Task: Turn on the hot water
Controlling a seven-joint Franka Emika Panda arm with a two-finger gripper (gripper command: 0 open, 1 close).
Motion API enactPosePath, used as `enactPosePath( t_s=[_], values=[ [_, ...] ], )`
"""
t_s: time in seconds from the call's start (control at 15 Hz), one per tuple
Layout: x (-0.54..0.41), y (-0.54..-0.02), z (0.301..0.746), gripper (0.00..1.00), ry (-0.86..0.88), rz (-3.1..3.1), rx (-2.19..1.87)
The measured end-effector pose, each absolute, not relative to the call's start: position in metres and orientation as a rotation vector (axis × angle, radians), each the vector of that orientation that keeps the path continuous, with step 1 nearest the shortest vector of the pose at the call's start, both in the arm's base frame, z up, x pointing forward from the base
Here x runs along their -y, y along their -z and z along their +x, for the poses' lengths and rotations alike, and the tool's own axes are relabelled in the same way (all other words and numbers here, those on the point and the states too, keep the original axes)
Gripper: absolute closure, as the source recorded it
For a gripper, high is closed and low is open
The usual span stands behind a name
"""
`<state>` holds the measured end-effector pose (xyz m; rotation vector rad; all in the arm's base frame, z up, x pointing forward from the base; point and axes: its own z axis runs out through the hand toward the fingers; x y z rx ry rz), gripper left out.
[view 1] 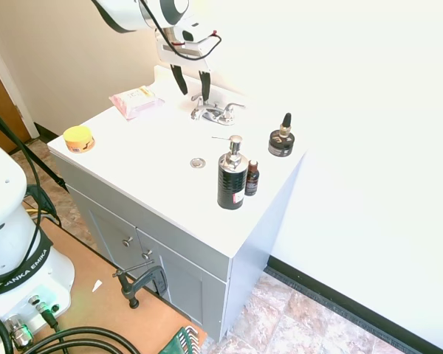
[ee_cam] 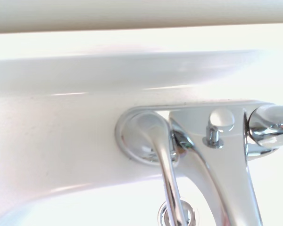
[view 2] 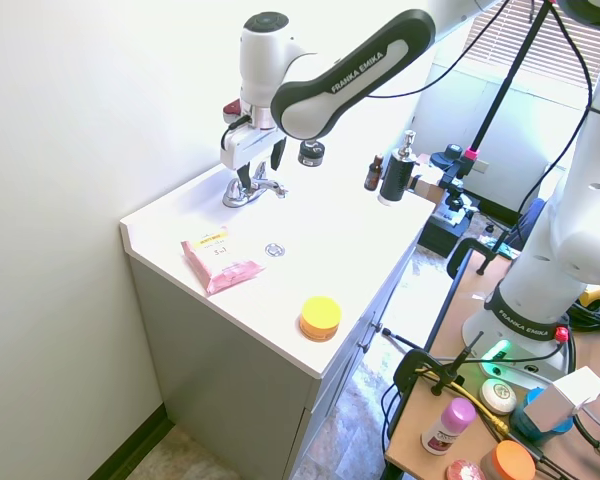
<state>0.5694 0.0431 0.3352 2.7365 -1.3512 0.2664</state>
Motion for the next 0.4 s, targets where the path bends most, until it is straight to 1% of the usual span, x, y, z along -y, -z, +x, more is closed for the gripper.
enactPosePath(
  t_s=[0.2,0.4],
  values=[
    [-0.026,-0.356,0.550,0.00,-0.229,2.757,1.314],
    [-0.017,-0.365,0.517,0.00,-0.206,2.749,1.337]
  ],
)
